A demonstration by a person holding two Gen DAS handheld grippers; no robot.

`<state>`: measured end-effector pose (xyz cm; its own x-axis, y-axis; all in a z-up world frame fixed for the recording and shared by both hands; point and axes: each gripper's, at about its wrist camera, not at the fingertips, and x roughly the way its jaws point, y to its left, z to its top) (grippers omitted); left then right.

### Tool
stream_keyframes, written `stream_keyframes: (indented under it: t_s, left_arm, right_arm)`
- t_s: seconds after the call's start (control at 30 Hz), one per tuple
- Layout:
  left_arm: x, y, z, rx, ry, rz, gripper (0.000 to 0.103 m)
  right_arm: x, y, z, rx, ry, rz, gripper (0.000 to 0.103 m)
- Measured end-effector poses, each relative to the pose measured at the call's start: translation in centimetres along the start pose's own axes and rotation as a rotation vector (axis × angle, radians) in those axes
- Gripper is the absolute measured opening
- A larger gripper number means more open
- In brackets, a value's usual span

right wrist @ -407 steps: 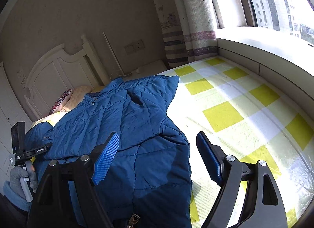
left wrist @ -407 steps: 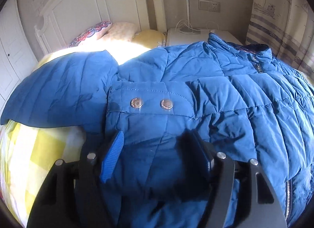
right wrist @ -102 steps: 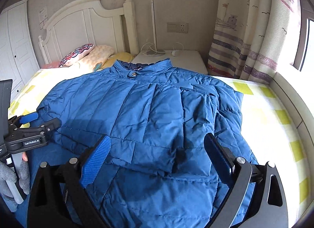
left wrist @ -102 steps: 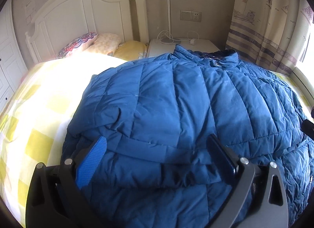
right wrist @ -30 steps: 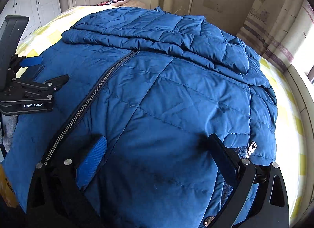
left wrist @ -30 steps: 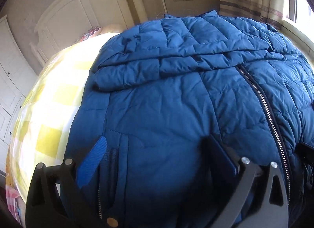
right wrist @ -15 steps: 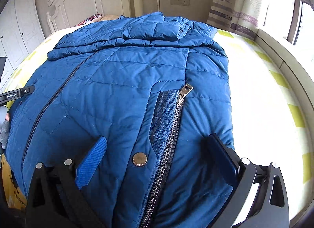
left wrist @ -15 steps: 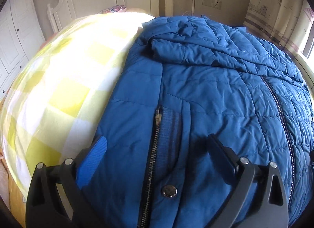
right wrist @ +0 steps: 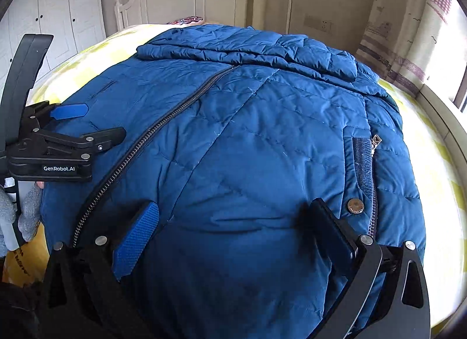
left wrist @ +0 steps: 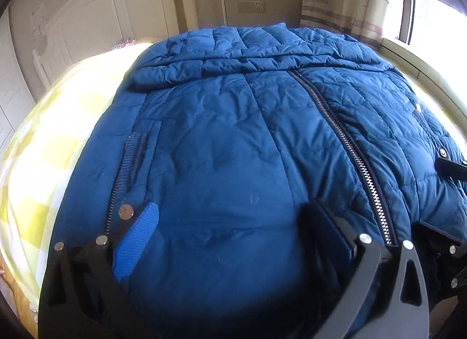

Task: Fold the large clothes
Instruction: 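Move both tools along the jacket to its ribbed hem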

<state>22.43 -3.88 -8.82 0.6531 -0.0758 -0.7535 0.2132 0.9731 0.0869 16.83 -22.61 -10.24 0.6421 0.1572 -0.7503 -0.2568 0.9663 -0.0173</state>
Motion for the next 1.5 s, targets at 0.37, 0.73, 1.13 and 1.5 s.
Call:
stream_keyframes:
  t_s: [0.37, 0.73, 1.13, 1.5]
  left_arm:
    - [-3.9, 8.6, -5.3, -0.158, -0.061, 0.017, 0.101]
    - [-5.6, 7.9, -5.8, -0.153, -0.083, 0.012, 0.099]
    - [-6.5, -1.7, -8.1, 0.061, -0.161, 0.021, 0.101]
    - [-6.9, 10.5, -9.1, -0.195, -0.093, 0.086, 0.101]
  right_arm:
    - [-4.1, -7.9, -4.0, 0.187, -0.039, -0.154, 0.098]
    - [-5.6, -7.0, -5.1, 0.208, -0.107, -0.183, 0.098]
    - [-4.1, 1.5, -5.6, 0.029, -0.168, -0.048, 0.098]
    - [-7.7, -7.3, -10.4, 0.244, -0.172, -0.13, 0.098]
